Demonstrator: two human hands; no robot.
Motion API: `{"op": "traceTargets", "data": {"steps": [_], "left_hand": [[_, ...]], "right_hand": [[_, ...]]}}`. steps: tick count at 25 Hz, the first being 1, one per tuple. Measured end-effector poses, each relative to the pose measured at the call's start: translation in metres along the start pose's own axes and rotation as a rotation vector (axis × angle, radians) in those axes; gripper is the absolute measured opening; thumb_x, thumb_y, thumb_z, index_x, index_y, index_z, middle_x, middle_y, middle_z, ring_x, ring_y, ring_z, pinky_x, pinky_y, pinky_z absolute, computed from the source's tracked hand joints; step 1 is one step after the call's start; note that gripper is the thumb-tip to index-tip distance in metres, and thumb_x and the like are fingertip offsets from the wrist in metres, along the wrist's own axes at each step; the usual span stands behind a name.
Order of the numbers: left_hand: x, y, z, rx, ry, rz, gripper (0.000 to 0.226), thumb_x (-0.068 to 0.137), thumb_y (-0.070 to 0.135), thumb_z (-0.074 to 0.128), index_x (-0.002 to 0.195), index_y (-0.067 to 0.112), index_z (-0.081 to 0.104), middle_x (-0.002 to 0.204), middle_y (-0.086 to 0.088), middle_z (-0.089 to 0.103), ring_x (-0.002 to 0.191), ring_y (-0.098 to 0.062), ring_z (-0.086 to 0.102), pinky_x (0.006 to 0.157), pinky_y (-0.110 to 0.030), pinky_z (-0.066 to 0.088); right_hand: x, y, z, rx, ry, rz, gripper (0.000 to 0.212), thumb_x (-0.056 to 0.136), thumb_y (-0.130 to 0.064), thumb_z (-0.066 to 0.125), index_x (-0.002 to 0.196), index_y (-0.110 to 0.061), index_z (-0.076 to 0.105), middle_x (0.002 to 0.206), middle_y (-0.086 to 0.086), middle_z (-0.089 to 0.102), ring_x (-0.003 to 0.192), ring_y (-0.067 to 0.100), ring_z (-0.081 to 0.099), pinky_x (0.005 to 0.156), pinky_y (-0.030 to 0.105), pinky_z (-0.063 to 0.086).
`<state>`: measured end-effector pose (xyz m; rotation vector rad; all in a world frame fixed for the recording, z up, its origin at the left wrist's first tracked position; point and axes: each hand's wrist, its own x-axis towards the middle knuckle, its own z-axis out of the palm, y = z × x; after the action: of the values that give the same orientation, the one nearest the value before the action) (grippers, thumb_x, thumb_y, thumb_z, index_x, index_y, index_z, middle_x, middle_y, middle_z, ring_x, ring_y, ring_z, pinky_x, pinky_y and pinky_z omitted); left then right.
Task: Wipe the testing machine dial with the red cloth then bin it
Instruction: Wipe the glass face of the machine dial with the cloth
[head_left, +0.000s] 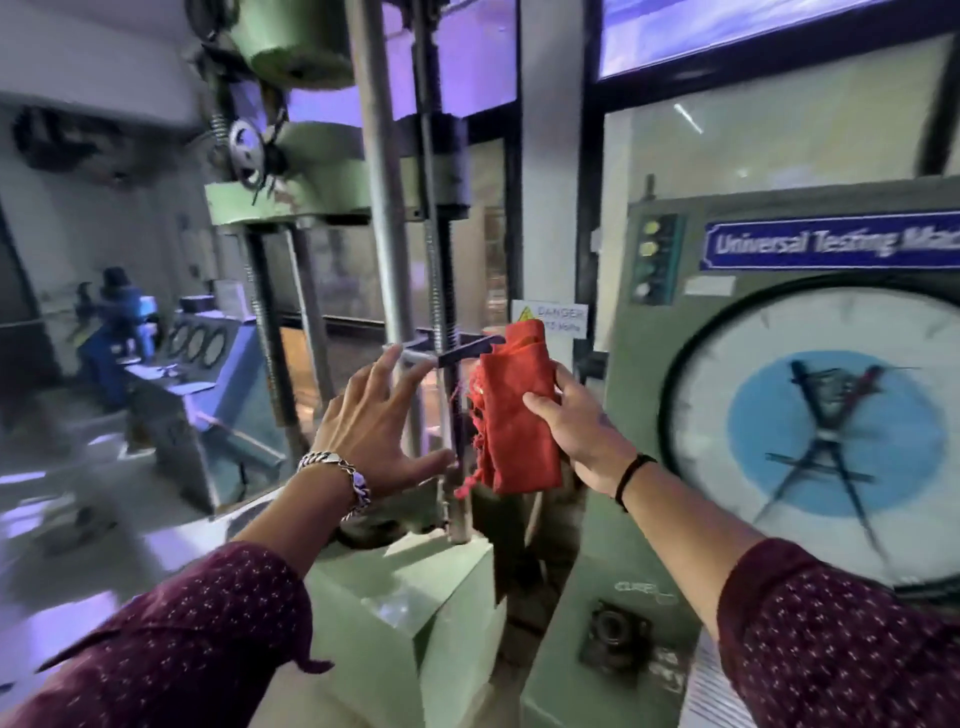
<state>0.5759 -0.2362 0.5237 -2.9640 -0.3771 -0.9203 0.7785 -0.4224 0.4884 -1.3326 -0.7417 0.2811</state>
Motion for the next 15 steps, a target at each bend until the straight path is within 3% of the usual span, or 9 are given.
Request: {"op": "traceTargets", "data": {"steps": [3,5,7,10,12,15], "left_hand": [[0.045,0.083,0.021,-0.045,0.017,0.097,0.120,0.067,0.087,0.065,0.170,0.046,0.019,0.181,-0.002,0.011,0.157,-0.038,0.028,0.120,-0.063,0.039],[0.069,0.128,0.037,-0.091,0.024,0.148,0.119,0.066,0.087,0.063,0.170,0.045,0.022,0.181,-0.001,0.013,0.157,-0.036,0.029,0.118,-0.063,0.040],[0.093,0.178,0.060,-0.124,0.013,0.213,0.118,0.066,0.087,0.063,0.169,0.045,0.023,0.180,-0.001,0.015,0.155,-0.036,0.031,0.116,-0.063,0.042],[0.125,0.232,0.095,-0.161,-0.017,0.299,0.118,0.069,0.085,0.070,0.169,0.047,0.020,0.180,-0.001,0.014,0.156,-0.037,0.030,0.115,-0.062,0.042],[0.143,0.253,0.115,-0.177,-0.019,0.343,0.117,0.069,0.084,0.070,0.168,0.048,0.018,0.180,-0.002,0.014,0.155,-0.039,0.032,0.116,-0.061,0.042],[0.176,0.286,0.154,-0.226,-0.047,0.421,0.118,0.067,0.084,0.066,0.169,0.047,0.018,0.181,-0.003,0.013,0.154,-0.039,0.032,0.116,-0.060,0.043]], "right_hand": [[-0.016,-0.018,-0.094,-0.062,0.120,-0.020,0.038,0.112,-0.006,0.060,0.146,-0.023,0.063,0.128,0.015,0.083,0.113,0.033,0.083,0.094,0.047,0.069],[-0.029,-0.020,-0.144,-0.110,0.206,-0.016,0.037,0.111,-0.010,0.060,0.142,-0.030,0.064,0.126,0.010,0.083,0.116,0.033,0.081,0.101,0.051,0.066],[-0.041,-0.018,-0.202,-0.147,0.298,-0.013,0.036,0.110,-0.013,0.061,0.137,-0.036,0.065,0.119,0.003,0.084,0.113,0.031,0.082,0.097,0.048,0.067],[-0.053,-0.013,-0.267,-0.212,0.440,0.011,0.042,0.112,-0.016,0.062,0.149,-0.036,0.061,0.121,0.001,0.083,0.116,0.035,0.080,0.093,0.046,0.067],[-0.056,-0.011,-0.297,-0.231,0.500,0.040,0.052,0.112,-0.020,0.063,0.159,-0.040,0.055,0.129,0.002,0.081,0.116,0.033,0.080,0.101,0.053,0.066],[-0.062,-0.006,-0.344,-0.280,0.629,0.057,0.051,0.112,-0.019,0.062,0.158,-0.042,0.056,0.136,0.000,0.079,0.122,0.030,0.077,0.111,0.057,0.061]]}}
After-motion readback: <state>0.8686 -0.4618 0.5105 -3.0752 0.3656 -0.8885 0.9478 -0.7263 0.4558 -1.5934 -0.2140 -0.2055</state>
